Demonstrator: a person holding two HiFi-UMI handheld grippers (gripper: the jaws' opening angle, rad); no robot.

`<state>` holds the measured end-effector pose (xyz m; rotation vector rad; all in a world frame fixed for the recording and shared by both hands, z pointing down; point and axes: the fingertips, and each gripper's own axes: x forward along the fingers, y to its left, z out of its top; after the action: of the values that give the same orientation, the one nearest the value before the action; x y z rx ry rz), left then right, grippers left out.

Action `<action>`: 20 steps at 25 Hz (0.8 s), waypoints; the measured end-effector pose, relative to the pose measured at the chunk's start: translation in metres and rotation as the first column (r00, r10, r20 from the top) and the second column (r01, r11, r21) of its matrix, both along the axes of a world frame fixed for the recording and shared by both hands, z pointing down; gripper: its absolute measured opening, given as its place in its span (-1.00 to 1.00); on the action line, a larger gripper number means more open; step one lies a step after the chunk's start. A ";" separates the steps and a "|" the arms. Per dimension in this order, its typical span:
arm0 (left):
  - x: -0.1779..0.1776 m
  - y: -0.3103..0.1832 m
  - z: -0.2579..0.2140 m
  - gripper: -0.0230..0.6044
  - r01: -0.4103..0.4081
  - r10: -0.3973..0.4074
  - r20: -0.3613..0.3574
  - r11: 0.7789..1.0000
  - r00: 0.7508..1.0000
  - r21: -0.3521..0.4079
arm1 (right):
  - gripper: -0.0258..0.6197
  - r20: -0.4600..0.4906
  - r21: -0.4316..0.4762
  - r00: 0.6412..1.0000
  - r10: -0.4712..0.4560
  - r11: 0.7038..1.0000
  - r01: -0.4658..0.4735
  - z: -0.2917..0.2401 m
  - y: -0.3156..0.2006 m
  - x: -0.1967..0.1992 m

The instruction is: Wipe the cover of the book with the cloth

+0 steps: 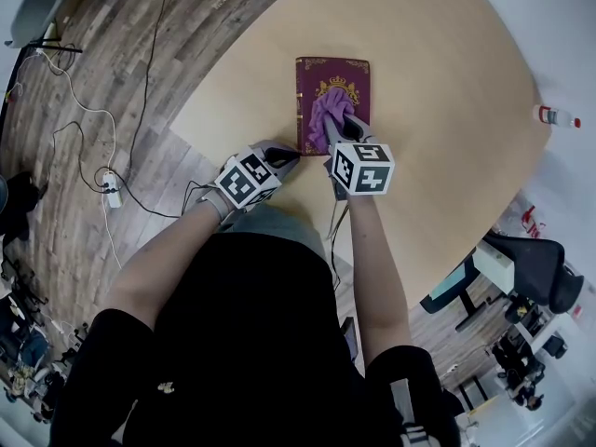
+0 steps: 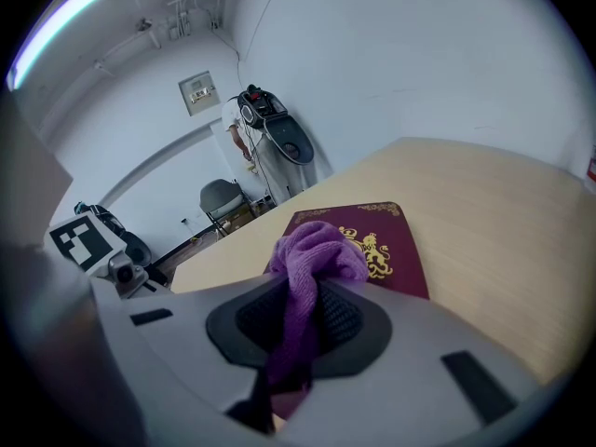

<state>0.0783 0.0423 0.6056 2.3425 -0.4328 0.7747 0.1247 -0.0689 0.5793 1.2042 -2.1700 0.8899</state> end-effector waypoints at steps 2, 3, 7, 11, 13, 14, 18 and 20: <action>0.004 0.005 0.002 -0.86 -0.021 0.021 -0.003 1.000 1.000 0.013 | -0.71 -0.001 -0.001 1.000 0.004 1.000 -0.004 0.000 0.000 0.000; 0.005 0.005 0.003 -0.86 -0.032 0.032 -0.004 0.999 0.999 0.025 | -0.71 -0.001 -0.003 1.000 0.007 1.000 -0.007 0.000 0.000 0.000; 0.004 0.005 0.004 -0.86 -0.042 0.043 -0.026 0.999 0.999 0.020 | -0.71 0.001 -0.011 1.000 0.015 1.000 -0.015 0.001 0.003 -0.001; 0.005 0.005 0.004 -0.86 -0.034 0.034 -0.025 0.999 0.999 0.014 | -0.71 0.001 -0.014 1.000 0.007 1.000 -0.007 0.001 0.013 0.000; 0.005 0.005 0.004 -0.86 -0.038 0.039 -0.027 0.999 0.999 0.010 | -0.71 -0.001 -0.017 1.000 0.000 1.000 0.000 0.001 0.021 0.000; 0.005 0.005 0.004 -0.86 -0.039 0.039 -0.029 0.999 0.999 0.008 | -0.71 -0.003 -0.018 1.000 -0.002 1.000 0.002 0.001 0.024 0.000; 0.005 0.004 0.004 -0.86 -0.026 0.026 -0.042 1.000 0.999 -0.001 | -0.71 -0.008 -0.019 1.000 -0.004 1.000 0.004 0.001 0.038 0.001; 0.005 0.004 0.004 -0.86 -0.025 0.025 -0.044 1.000 0.999 -0.002 | -0.71 -0.003 -0.020 1.000 0.000 1.000 0.000 0.001 0.046 0.000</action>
<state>0.0831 0.0465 0.6099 2.3617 -0.3845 0.7334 0.1249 -0.0232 0.5806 1.1950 -2.1538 0.9077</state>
